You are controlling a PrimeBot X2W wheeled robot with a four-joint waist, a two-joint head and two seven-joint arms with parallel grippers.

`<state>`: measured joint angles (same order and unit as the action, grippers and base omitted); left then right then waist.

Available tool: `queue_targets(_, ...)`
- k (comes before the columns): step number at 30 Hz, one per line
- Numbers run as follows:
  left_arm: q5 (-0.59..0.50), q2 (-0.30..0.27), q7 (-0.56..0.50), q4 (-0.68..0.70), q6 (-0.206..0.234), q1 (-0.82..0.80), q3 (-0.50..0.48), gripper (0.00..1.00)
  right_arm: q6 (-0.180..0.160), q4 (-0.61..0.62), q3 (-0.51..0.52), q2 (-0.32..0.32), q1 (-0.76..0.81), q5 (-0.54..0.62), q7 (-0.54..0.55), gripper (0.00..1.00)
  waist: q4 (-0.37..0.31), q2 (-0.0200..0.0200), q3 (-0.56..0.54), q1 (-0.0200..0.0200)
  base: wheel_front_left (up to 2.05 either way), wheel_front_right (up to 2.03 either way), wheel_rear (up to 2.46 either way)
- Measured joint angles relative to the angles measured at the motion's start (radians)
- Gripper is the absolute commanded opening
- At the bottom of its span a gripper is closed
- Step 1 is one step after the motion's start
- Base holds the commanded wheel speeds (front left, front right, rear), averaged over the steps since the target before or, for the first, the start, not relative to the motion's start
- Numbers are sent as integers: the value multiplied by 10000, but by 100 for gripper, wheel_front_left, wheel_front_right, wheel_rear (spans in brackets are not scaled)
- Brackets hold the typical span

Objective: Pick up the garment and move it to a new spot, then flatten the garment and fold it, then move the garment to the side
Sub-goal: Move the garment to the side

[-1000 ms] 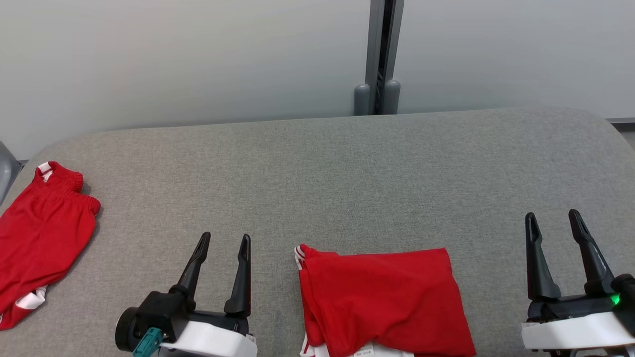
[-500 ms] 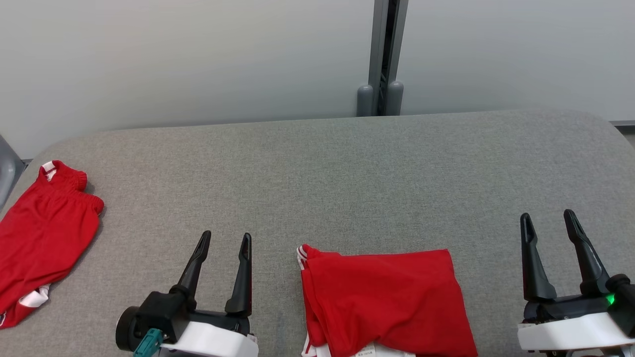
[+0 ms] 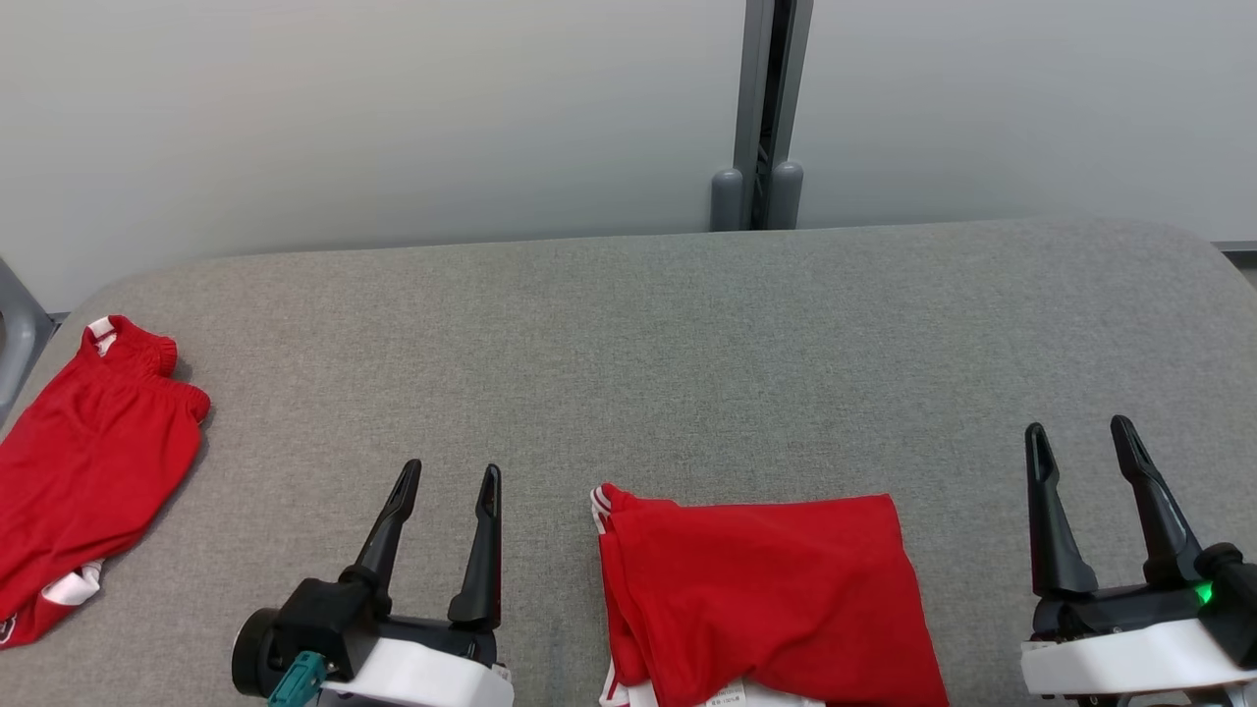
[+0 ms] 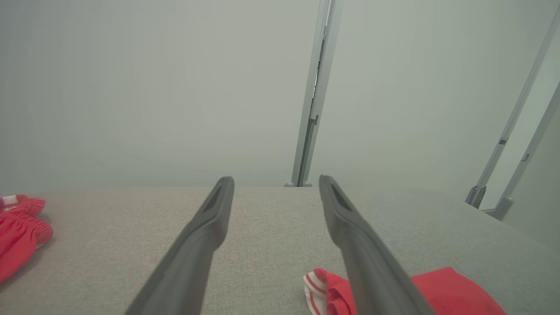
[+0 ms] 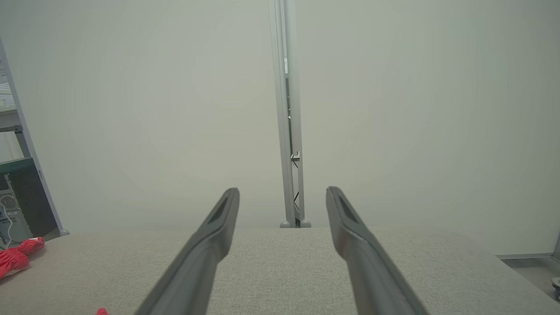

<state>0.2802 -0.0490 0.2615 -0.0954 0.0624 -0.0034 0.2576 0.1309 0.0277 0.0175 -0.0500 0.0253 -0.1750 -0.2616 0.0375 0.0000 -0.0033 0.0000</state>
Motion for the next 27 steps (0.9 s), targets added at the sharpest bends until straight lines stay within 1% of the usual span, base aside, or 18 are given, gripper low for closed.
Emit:
queue_targets(7, 0, -2, 0, 2, -2, 1, -10, 100, 0, -13, -4, 0, 1, 0, 0, 100, 28, 0, -27, 0, 0, 0, 0)
queue_targets(11, 0, -2, 2, -2, -8, 7, 4, 100, 0, -284, -15, 0, 19, -21, -2, 100, 44, 0, -26, 0, 0, 0, 0)
queue_targets(15, 0, 0, 2, -44, -12, 12, 29, 100, 0, -1168, -211, 0, 144, -209, -4, 100, 72, 0, 19, 0, 0, 0, 0)
queue_targets(16, 0, 0, 2, -44, -12, 12, 29, 100, 0, -1168, -211, 0, 144, -209, -4, 100, 72, 0, 19, 0, 0, 0, 0)
queue_targets(20, -13, 0, 2, -73, -79, 7, 48, 100, 0, -2259, -629, 2, 151, -443, 184, 100, 116, 0, 146, 0, 0, 0, 0)
queue_targets(24, -81, 0, 2, -100, -94, -31, 52, 100, 0, -3112, -936, 2, -74, -920, 585, 100, 160, 0, 343, 0, 0, 0, 0)
queue_targets(27, -127, -4, 2, -151, -130, -67, 48, 100, 0, -3651, -1081, 0, -317, -1306, 679, 100, 194, 0, 453, 0, 0, 0, 0)
